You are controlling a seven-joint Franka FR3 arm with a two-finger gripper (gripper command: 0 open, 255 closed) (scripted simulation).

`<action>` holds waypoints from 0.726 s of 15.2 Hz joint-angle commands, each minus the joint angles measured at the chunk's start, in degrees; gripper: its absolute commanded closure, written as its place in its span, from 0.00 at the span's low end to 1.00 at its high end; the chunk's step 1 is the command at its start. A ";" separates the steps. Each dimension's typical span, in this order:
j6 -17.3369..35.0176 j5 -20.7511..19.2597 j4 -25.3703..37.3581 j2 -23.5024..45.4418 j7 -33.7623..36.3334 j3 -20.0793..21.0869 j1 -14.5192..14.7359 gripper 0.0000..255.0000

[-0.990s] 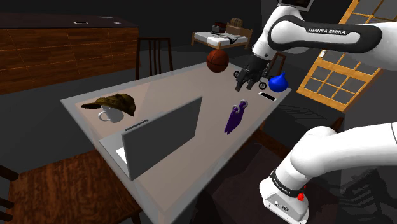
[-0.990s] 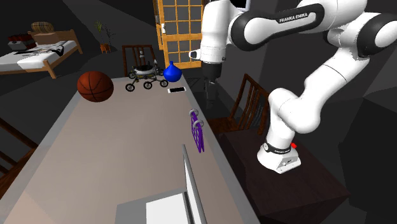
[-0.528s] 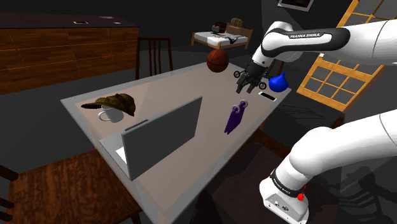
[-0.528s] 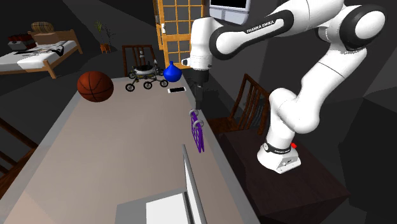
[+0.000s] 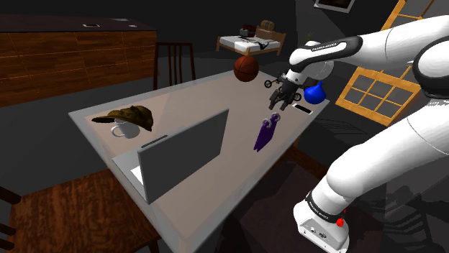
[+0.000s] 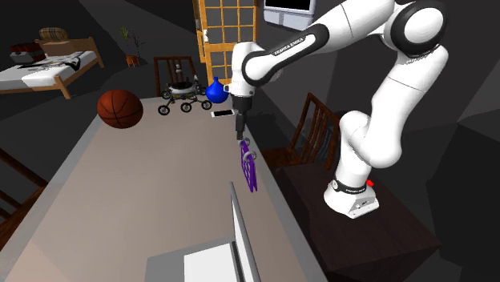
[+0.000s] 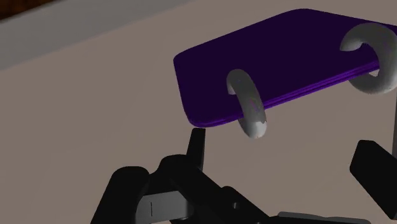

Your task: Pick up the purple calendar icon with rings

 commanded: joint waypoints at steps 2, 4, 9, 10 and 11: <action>2.00 2.03 1.11 4.12 -2.93 -2.15 -0.19 0.00; 3.53 2.61 0.30 4.99 -3.62 -2.34 -0.07 0.00; 7.01 4.20 -1.36 7.21 -5.39 -2.79 0.29 0.00; 7.01 4.20 -1.36 7.21 -5.38 -2.79 0.28 0.00; 7.08 4.18 -1.47 7.16 -5.38 -2.78 0.28 1.00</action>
